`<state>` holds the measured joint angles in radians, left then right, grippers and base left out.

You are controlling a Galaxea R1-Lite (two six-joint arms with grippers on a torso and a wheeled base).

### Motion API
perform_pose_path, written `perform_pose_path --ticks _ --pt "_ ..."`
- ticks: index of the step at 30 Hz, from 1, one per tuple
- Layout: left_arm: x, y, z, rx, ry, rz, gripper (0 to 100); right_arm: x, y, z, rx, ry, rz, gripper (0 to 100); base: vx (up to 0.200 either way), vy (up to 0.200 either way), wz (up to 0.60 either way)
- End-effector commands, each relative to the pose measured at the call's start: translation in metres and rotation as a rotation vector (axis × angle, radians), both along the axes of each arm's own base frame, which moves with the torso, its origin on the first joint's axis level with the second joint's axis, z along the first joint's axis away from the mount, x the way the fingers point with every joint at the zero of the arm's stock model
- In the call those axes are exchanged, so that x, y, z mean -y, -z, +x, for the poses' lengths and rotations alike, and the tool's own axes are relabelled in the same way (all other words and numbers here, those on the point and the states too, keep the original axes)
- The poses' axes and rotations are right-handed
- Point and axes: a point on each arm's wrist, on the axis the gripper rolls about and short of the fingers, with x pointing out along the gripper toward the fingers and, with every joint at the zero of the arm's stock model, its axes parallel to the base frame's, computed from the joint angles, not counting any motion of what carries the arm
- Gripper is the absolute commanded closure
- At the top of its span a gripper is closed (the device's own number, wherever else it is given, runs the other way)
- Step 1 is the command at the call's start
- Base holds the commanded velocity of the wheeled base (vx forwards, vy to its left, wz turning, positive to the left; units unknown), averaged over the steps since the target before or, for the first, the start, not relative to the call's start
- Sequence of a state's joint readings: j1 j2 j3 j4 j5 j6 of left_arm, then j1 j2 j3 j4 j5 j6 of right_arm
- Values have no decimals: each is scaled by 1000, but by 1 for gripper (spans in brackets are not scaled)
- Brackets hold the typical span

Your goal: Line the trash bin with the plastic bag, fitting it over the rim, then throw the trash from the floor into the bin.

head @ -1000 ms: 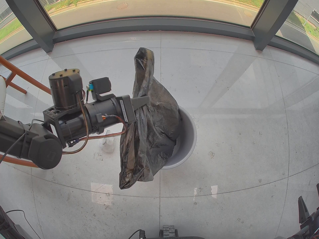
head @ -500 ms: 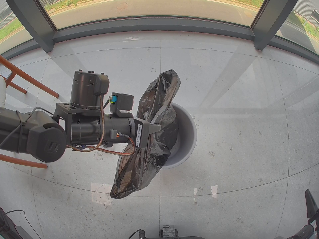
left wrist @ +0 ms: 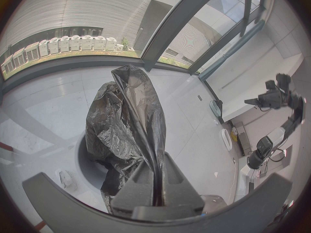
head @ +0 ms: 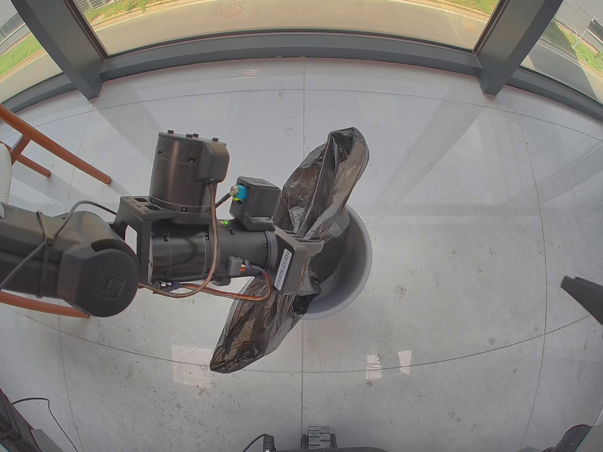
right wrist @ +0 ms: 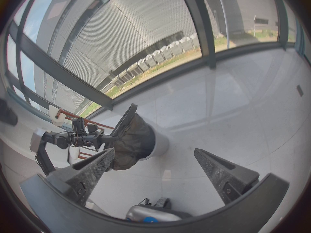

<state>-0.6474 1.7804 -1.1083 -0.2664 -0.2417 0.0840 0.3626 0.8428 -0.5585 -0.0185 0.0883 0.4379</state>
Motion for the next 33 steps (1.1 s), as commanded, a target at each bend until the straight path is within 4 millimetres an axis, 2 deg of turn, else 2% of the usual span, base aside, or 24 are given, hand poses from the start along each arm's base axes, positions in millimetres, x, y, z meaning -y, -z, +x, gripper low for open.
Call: perform_pose_path --ticks 1,7,21,27,33 --pt "18 5 -13 67 19 79 100 -123 3 126 -350 -214 23 0 0 0 0" --pt "18 5 -14 75 -8 95 100 -143 6 151 -360 -216 15 0 0 0 0" --pt "17 9 -14 93 -35 130 100 -154 11 171 -350 -205 6 0 0 0 0" --pt "16 12 -15 85 -37 138 100 -164 -1 188 -299 -177 21 0 0 0 0" --pt "17 12 -15 86 -35 137 100 -176 6 203 -291 -144 5 0 0 0 0"
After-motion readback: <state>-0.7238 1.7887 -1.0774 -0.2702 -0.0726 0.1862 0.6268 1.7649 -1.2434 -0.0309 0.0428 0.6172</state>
